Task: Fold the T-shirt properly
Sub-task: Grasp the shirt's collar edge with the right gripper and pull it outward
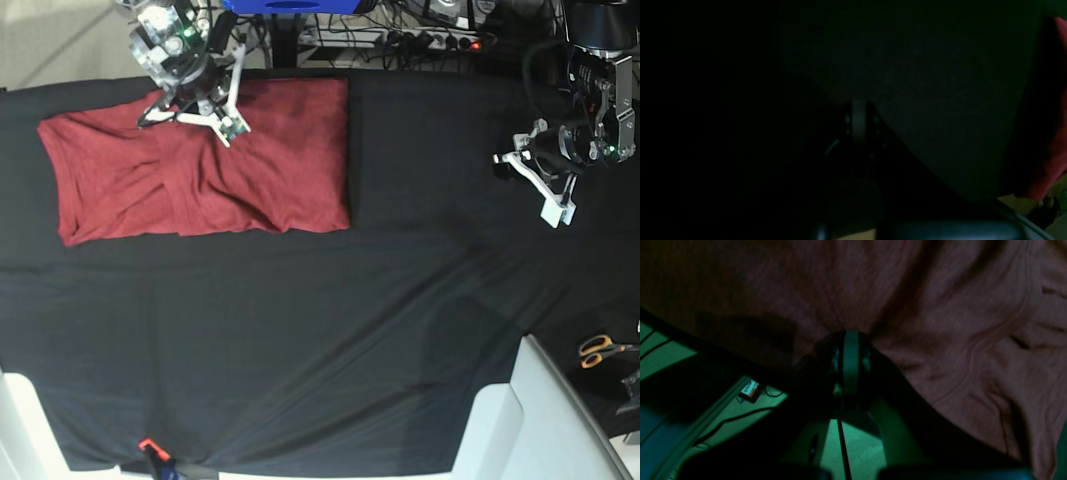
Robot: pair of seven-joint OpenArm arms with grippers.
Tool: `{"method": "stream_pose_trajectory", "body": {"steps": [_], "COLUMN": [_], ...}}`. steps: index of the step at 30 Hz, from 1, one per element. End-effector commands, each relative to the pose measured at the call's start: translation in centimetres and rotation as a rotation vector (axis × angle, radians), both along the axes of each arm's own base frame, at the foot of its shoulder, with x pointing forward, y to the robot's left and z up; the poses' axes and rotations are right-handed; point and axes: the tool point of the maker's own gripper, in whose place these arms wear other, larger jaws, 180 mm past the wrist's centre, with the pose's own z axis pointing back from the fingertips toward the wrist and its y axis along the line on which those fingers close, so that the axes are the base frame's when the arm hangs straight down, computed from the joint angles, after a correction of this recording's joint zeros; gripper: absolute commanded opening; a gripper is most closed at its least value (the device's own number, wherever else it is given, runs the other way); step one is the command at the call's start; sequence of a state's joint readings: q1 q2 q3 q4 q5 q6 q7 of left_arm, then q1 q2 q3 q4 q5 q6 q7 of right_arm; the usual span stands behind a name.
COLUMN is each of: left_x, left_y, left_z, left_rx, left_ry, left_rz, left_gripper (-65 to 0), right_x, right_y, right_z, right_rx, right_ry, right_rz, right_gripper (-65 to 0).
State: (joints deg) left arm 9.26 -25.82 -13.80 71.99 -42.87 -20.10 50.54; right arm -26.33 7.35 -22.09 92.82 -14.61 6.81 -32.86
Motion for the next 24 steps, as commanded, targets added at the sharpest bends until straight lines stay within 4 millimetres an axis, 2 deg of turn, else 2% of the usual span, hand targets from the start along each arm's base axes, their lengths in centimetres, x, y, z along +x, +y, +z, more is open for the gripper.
{"method": "stream_pose_trajectory", "body": {"steps": [1, 4, 6, 8, 10, 13, 15, 16, 19, 20, 22, 24], "left_x": [1.0, 1.0, 1.0, 1.0, 1.1, 1.0, 1.0, 0.9, 0.2, 0.1, 0.0, 0.0], "left_y": [0.6, 0.6, 0.6, 0.6, 0.6, 0.6, 0.6, 0.6, 0.7, 0.7, 0.8, 0.8], "left_z": [1.0, 1.1, 1.1, 1.1, 1.1, 1.1, 1.0, 1.0, 0.8, 0.7, 0.7, 0.7], "left_rx": [0.010, 0.010, 0.010, 0.010, 0.010, 0.010, 0.010, 0.010, 0.012, 0.012, 0.012, 0.012], "left_ry": [-0.037, -0.039, -0.039, -0.039, -0.040, -0.039, -0.037, -0.036, -0.026, -0.024, -0.021, -0.021], "left_rz": [-0.004, -0.004, -0.004, -0.004, -0.004, -0.004, -0.004, -0.004, -0.004, -0.004, 0.000, 0.000], "left_gripper": [-65.0, -65.0, -65.0, -65.0, -65.0, -65.0, -65.0, -65.0, -65.0, -65.0, -65.0, -65.0], "right_x": [-0.9, -1.0, -0.4, 1.0, 3.7, 8.4, 11.2, 12.2, 13.8, 14.0, 13.9, 13.7], "right_y": [-0.1, 0.3, 0.5, 0.5, 0.0, -3.8, -6.2, -7.9, -12.0, -13.3, -15.8, -18.0], "right_z": [-0.1, 0.8, 1.7, 3.2, 5.7, 9.6, 11.1, 11.6, 12.7, 13.2, 14.3, 15.6], "right_rx": [-0.005, 0.009, 0.022, 0.030, 0.042, 0.018, 0.038, 0.056, 0.136, 0.171, 0.261, 0.331], "right_ry": [0.030, 0.017, -0.013, -0.067, -0.160, -0.305, -0.361, -0.361, -0.278, -0.259, -0.233, -0.238], "right_rz": [-0.002, -0.003, -0.008, -0.008, -0.030, -0.144, -0.251, -0.317, -0.429, -0.465, -0.534, -0.590], "right_gripper": [-65.0, -65.0, -65.0, -65.0, -65.0, -63.3, -55.7, -48.9, -29.3, -25.4, -20.1, -18.2]}}
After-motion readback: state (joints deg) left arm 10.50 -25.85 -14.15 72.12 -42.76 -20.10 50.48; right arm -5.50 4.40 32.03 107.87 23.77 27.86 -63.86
